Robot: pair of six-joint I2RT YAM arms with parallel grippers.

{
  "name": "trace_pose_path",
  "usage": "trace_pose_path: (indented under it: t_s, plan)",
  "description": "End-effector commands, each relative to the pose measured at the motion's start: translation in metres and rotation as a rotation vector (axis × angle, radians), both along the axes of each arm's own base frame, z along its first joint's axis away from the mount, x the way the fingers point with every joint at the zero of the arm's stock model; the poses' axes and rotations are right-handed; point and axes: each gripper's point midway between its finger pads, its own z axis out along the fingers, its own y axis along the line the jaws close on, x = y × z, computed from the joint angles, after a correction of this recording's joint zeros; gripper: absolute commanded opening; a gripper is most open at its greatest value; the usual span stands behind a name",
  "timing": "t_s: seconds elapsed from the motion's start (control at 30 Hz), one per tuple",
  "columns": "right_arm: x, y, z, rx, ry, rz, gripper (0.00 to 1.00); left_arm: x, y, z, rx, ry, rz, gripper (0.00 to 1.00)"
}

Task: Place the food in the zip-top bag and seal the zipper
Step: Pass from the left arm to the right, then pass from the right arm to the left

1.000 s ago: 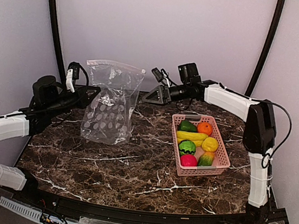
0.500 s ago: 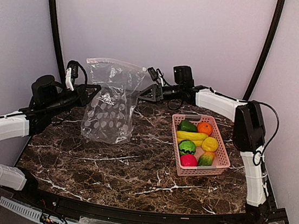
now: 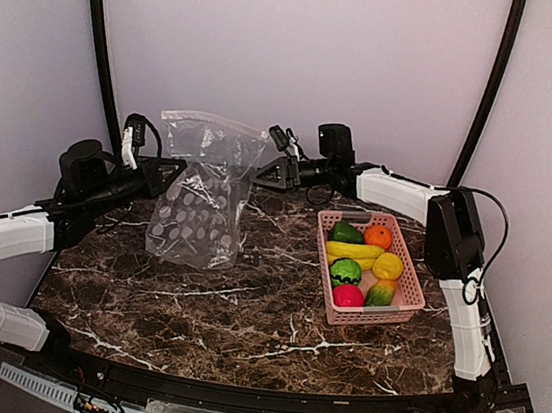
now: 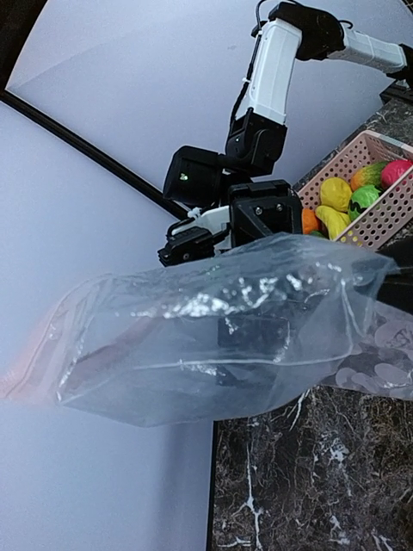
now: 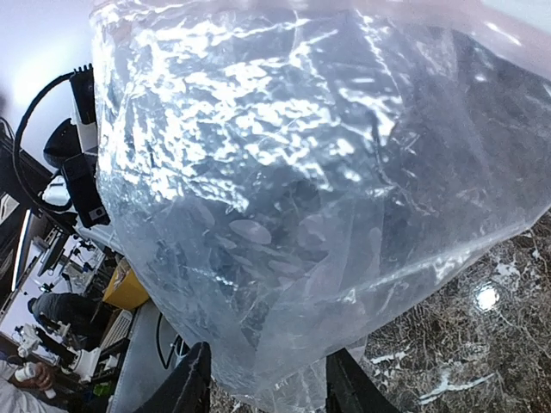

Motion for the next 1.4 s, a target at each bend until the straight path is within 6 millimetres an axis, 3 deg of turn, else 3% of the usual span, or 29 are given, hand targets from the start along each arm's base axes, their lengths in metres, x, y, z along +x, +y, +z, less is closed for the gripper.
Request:
trace_pose_path:
  t_s: [0.0,0.13,0.37,0.47,0.5,0.53,0.67,0.77,0.8,0.83,0.87,0.9,0.93,1.07,1.2,1.37]
  plan:
    - [-0.004,0.003,0.013,0.027,-0.024,0.008,0.45,-0.005,-0.002,-0.001,-0.015,-0.001,-0.021,0.01]
    - [-0.004,0.005,0.011,0.035,0.002,0.021,0.4,-0.005,-0.004,-0.003,-0.02,0.011,-0.027,0.01]
    - [-0.006,0.005,0.021,0.074,-0.006,0.051,0.0,-0.004,-0.004,-0.015,-0.014,0.053,-0.025,0.01]
    - [-0.004,0.003,0.019,0.073,-0.012,0.046,0.0,-0.006,-0.004,-0.018,-0.004,0.055,-0.029,0.03]
    - [-0.002,0.001,0.02,0.071,-0.017,0.04,0.0,-0.008,-0.005,-0.016,0.002,0.05,-0.04,0.08]
    - [-0.001,-0.003,0.02,0.069,-0.021,0.036,0.0,-0.009,-0.004,-0.023,0.045,0.069,-0.041,0.22]
    - [0.004,-0.024,0.03,0.076,-0.136,0.022,0.0,-0.015,0.008,-0.029,0.204,0.109,-0.005,0.58]
    - [0.001,-0.041,0.041,0.087,-0.267,0.03,0.0,-0.022,0.026,-0.019,0.34,0.13,0.047,0.71]
    - [-0.005,-0.045,0.045,0.093,-0.307,0.047,0.0,-0.024,0.029,0.002,0.347,0.098,0.058,0.73]
    - [-0.01,-0.05,0.046,0.097,-0.353,0.064,0.0,-0.029,0.033,-0.001,0.395,0.122,0.056,0.73]
    - [-0.017,-0.053,0.045,0.096,-0.39,0.081,0.0,-0.03,0.034,0.026,0.388,0.078,0.058,0.74]
    - [-0.025,-0.057,0.045,0.101,-0.427,0.099,0.0,-0.036,0.033,0.029,0.416,0.084,0.034,0.75]
    - [-0.032,-0.059,0.044,0.106,-0.447,0.113,0.0,-0.037,0.032,0.056,0.405,0.04,0.03,0.75]
    - [-0.064,-0.065,0.047,0.13,-0.505,0.178,0.0,-0.033,0.029,0.094,0.461,0.014,0.006,0.75]
    - [-0.101,-0.062,0.058,0.124,-0.613,0.241,0.0,-0.022,0.017,0.091,0.535,0.074,-0.064,0.68]
    - [-0.138,-0.06,0.057,0.083,-0.706,0.318,0.0,-0.023,0.002,0.082,0.575,0.042,-0.176,0.65]
